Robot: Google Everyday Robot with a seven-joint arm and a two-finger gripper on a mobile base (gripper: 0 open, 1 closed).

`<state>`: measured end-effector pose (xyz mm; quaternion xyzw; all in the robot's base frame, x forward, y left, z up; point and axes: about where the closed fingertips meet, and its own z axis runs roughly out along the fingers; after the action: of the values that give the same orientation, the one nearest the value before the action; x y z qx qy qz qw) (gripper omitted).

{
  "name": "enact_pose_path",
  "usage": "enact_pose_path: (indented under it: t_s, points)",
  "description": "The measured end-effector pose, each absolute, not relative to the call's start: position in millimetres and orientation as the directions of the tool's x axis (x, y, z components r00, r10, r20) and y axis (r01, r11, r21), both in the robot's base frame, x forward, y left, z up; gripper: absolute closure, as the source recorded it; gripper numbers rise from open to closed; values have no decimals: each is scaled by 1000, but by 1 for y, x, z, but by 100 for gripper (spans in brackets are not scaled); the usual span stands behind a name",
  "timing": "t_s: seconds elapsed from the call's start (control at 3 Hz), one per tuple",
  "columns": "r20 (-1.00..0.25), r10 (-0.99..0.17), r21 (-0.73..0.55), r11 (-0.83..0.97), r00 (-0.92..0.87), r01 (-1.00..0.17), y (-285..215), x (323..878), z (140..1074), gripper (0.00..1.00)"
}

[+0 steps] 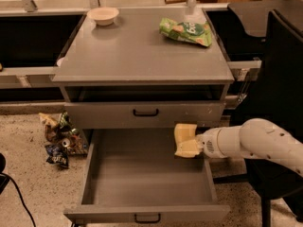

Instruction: Pick sponge from middle drawer and place on counter

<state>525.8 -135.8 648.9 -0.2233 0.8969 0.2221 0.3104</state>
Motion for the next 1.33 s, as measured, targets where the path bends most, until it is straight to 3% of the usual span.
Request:
enact_pose_path:
  t_s: [0.67,1.0,1.33]
  points:
    - [-682,-288,224,793,-672,-567,-135,530,665,100]
    - [-768,-307,155,762,-562,-628,-137,550,720,100]
    - [-845,-378,-5,712,-377,-702,-134,582,795,100]
